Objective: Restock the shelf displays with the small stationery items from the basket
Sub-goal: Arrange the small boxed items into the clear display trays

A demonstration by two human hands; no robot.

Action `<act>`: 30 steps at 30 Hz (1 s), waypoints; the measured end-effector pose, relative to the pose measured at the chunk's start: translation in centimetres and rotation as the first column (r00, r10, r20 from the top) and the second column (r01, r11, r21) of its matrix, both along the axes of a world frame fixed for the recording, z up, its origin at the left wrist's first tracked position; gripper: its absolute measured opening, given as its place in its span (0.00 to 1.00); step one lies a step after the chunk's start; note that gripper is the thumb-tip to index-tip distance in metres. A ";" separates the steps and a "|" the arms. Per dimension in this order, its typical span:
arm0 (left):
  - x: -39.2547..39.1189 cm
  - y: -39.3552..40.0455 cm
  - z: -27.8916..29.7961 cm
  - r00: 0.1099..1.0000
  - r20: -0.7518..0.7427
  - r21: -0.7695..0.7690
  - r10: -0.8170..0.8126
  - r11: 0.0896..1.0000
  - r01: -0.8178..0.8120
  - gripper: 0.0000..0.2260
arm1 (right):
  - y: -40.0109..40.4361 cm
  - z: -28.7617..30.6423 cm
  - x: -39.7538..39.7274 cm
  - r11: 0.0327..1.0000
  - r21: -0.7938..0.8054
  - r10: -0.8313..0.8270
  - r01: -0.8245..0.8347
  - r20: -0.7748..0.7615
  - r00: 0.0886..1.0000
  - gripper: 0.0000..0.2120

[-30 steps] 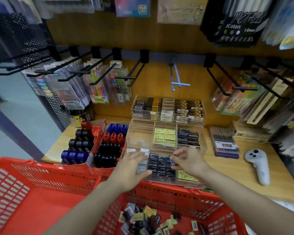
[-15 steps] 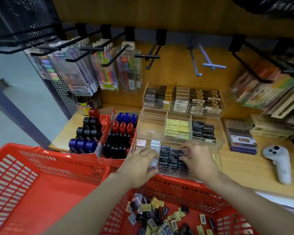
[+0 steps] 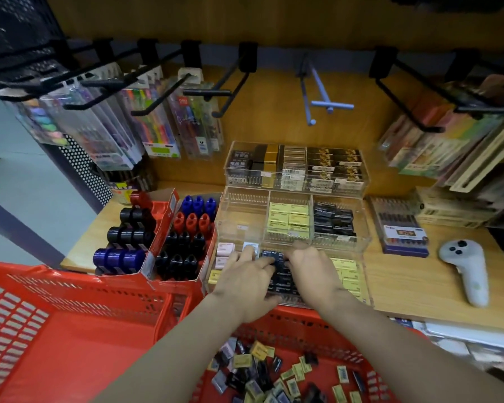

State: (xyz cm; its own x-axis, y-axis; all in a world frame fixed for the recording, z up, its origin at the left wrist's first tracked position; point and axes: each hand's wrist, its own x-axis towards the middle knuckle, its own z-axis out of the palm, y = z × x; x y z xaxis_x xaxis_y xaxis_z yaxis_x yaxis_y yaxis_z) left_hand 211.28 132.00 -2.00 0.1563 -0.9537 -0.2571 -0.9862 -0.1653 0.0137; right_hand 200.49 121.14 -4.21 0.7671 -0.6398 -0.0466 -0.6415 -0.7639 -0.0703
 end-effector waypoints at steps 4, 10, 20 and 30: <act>0.6 0.5 -0.3 1.000 -0.020 0.021 0.010 1.000 -0.009 0.30 | -0.5 -0.6 -0.4 0.997 0.049 0.059 -0.064 0.099 0.993 0.13; -0.1 1.0 0.0 0.998 -0.064 -0.040 -0.020 0.999 0.018 0.29 | -0.2 3.6 -4.7 0.990 -0.029 0.141 -0.141 0.406 0.903 0.10; -2.0 -4.2 2.1 0.992 -0.123 -0.248 -0.034 0.969 0.003 0.30 | -7.2 6.6 -5.7 0.998 0.066 -0.013 0.020 -0.107 0.994 0.37; -1.2 -5.0 1.4 0.998 -0.046 -0.162 -0.036 0.986 0.028 0.37 | -7.3 6.4 -5.0 0.996 0.079 -0.051 0.052 -0.012 0.999 0.31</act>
